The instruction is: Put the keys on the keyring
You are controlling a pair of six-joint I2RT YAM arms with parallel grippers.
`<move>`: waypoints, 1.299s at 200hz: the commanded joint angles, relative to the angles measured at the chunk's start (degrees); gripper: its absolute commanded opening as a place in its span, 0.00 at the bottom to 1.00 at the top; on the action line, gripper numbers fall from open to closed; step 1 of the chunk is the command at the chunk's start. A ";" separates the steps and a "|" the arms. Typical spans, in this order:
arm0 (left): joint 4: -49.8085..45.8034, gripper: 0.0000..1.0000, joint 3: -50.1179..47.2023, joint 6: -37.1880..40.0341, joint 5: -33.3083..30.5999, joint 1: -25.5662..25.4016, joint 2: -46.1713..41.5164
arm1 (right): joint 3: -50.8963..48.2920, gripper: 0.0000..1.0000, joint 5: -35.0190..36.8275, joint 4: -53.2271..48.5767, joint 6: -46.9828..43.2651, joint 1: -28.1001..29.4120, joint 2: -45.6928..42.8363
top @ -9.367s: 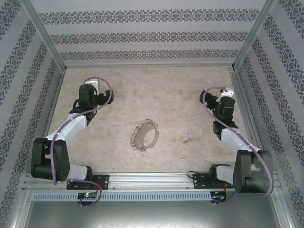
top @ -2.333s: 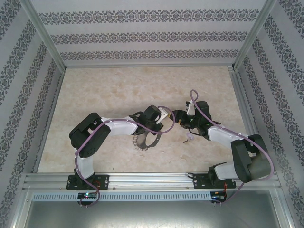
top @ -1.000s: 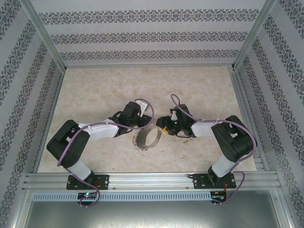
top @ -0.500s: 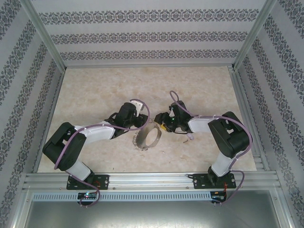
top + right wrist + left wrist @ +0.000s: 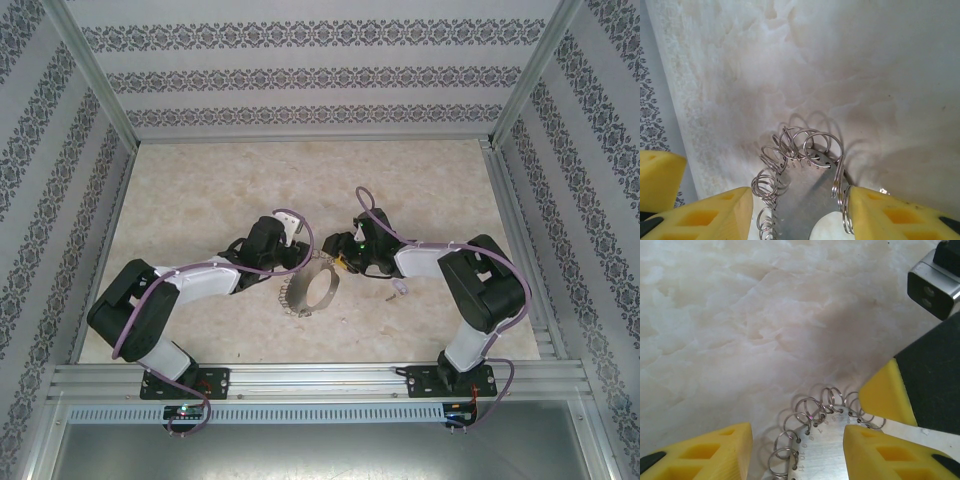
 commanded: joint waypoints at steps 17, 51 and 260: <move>1.93 0.52 -1.64 -2.26 4.20 0.40 -1.32 | 1.46 0.53 -0.67 1.76 0.04 1.13 -1.09; 2.22 0.52 -3.41 -3.72 5.06 0.16 -1.76 | 1.48 0.52 -1.18 1.58 0.58 1.46 -1.36; 1.41 0.56 -3.62 -7.65 1.24 -2.70 -4.84 | 6.84 0.51 9.87 -27.87 -24.09 0.98 -11.60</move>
